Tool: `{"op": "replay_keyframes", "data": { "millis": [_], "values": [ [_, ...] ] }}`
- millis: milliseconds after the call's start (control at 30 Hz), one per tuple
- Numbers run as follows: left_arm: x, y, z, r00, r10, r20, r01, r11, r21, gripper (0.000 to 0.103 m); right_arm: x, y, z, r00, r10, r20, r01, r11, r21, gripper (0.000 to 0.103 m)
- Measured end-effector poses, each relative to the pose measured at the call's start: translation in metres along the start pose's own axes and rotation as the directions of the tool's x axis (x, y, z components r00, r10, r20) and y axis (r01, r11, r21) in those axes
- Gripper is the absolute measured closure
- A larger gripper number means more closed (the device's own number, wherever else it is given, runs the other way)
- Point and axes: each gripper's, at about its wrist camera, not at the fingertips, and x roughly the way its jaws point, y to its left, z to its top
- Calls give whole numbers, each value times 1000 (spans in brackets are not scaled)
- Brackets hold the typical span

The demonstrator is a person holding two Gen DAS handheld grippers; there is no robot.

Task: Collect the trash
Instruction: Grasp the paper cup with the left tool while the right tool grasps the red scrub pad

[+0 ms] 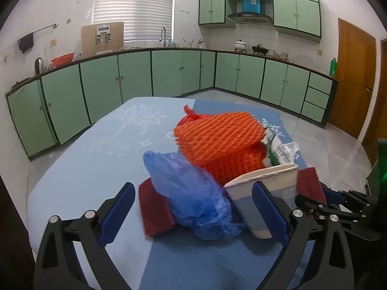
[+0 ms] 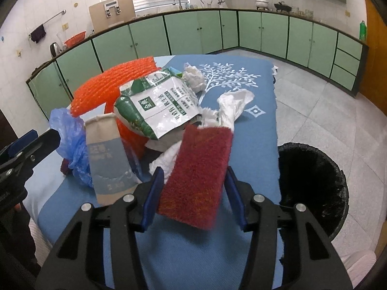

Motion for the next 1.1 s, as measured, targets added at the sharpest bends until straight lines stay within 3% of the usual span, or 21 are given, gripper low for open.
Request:
{"op": "replay_keyframes", "data": {
  "millis": [33,633,1100],
  "values": [
    [-3,-4,0,1000,-10,6,10,1000,2,8,-3,-2,0,1000,0,4,0,1000,1,59],
    [-7,-62,3,988,-153,1,152,986,71,12,-25,-45,-6,999,-45,30,43,996,74,61],
    [30,-65,-15,987,-122,-108,126,991,33,12,-20,-52,-9,999,-44,20,43,996,80,61]
  ]
}}
